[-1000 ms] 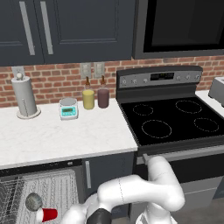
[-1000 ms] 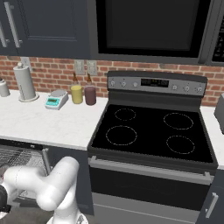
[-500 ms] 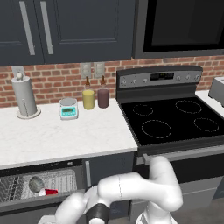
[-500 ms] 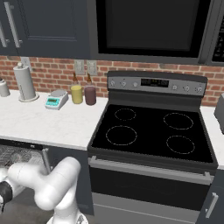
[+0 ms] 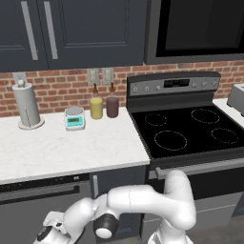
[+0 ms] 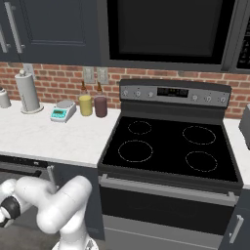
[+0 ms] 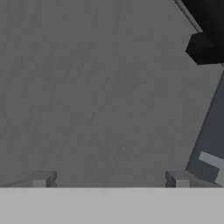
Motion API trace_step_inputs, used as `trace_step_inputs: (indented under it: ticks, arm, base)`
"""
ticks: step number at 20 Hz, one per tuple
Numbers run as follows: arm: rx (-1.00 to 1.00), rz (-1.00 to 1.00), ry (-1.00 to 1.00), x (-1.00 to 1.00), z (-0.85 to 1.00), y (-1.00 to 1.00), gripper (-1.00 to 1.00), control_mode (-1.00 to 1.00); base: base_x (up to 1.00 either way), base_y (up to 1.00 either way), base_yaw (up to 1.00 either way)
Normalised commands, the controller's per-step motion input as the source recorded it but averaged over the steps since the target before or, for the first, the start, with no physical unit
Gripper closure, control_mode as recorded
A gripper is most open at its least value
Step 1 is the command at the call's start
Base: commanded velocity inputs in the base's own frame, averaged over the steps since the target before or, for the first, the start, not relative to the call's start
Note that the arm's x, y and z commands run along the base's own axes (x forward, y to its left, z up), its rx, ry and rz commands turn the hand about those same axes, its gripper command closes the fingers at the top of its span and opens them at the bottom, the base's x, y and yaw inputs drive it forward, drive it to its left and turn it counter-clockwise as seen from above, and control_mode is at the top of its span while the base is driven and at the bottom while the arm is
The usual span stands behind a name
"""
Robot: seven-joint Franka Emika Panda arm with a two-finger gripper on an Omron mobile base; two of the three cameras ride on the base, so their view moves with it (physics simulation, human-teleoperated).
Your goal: Pick up the cup and bowl from the counter, place them in the dishwasher, and close the dishwasher door.
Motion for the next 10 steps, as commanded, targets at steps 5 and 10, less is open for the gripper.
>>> trace_step_inputs:
  ticks: [5,10]
  arm:
    - [0.0,0.03,-0.25,0.0,0.0,0.0,-1.0,-1.0]
    - [0.0,0.08,-0.18,0.0,0.0,0.0,-1.0,-1.0]
  base:
    - [0.0,0.0,0.0]
    - [0.0,0.0,0.0]
